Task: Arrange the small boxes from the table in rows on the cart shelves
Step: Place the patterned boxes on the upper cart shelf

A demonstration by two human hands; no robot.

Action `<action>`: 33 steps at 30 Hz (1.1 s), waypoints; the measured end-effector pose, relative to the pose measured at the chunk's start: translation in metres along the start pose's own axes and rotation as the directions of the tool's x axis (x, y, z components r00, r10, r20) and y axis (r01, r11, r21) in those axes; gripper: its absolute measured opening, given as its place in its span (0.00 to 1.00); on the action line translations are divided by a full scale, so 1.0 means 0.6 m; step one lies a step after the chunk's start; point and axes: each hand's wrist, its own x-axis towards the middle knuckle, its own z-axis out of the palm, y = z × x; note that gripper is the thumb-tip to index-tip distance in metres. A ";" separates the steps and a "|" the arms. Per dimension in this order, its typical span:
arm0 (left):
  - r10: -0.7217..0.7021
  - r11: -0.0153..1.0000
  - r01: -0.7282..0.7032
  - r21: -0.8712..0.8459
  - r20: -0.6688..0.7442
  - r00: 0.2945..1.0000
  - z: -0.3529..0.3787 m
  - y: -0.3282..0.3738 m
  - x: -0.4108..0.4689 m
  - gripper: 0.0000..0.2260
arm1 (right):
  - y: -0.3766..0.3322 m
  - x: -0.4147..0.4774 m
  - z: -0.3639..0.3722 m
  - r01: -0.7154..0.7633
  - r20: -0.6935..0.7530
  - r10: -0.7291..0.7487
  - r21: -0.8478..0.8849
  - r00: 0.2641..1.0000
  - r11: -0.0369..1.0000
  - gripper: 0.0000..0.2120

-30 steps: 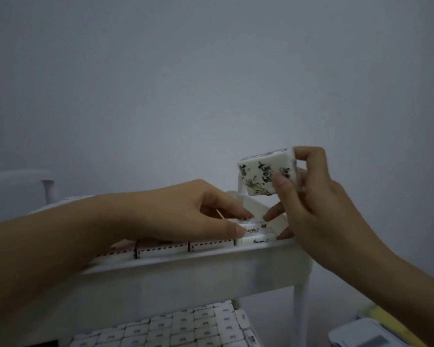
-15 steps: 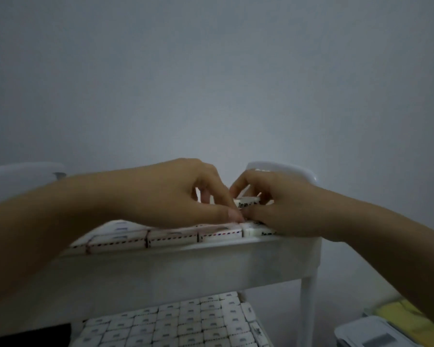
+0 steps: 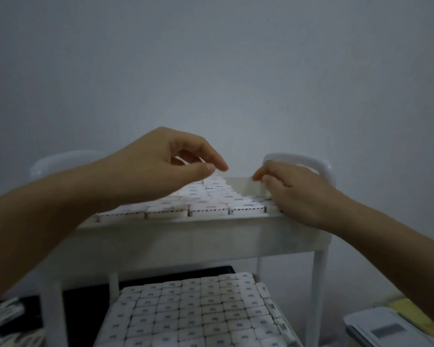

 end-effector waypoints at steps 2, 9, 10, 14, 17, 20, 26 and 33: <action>0.007 1.000 -0.010 -0.027 -0.091 0.996 -0.013 0.007 -0.027 0.07 | -0.021 -0.019 0.006 0.093 -0.249 -0.097 -0.025 0.964 0.995 0.12; -0.119 0.979 0.077 -0.186 -0.227 0.967 -0.011 -0.024 -0.204 0.07 | -0.184 -0.174 0.137 0.486 -0.416 -0.358 0.258 0.836 0.835 0.08; -0.192 0.968 0.159 -0.193 -0.168 0.967 -0.003 -0.042 -0.244 0.06 | -0.206 -0.202 0.172 0.486 -0.329 -0.381 0.346 0.864 0.803 0.08; -0.516 0.852 0.499 -0.159 -0.086 0.852 0.047 -0.129 -0.422 0.04 | -0.272 -0.290 0.309 0.393 0.074 -0.495 0.512 0.866 0.764 0.10; -0.661 0.740 0.672 0.018 -0.163 0.732 0.082 -0.194 -0.542 0.10 | -0.292 -0.310 0.388 0.277 0.269 -0.446 0.490 0.854 0.826 0.15; -0.669 0.710 0.693 0.126 -0.186 0.719 0.103 -0.220 -0.623 0.11 | -0.304 -0.319 0.440 0.203 0.358 -0.310 0.305 0.881 0.930 0.18; -0.605 0.716 0.644 0.269 -0.223 0.765 0.114 -0.221 -0.662 0.18 | -0.315 -0.363 0.471 0.117 0.307 -0.168 0.178 0.937 0.977 0.14; -0.722 0.619 0.694 0.367 -0.080 0.687 0.112 -0.236 -0.663 0.32 | -0.292 -0.369 0.481 -0.032 0.413 -0.023 0.126 0.910 0.992 0.27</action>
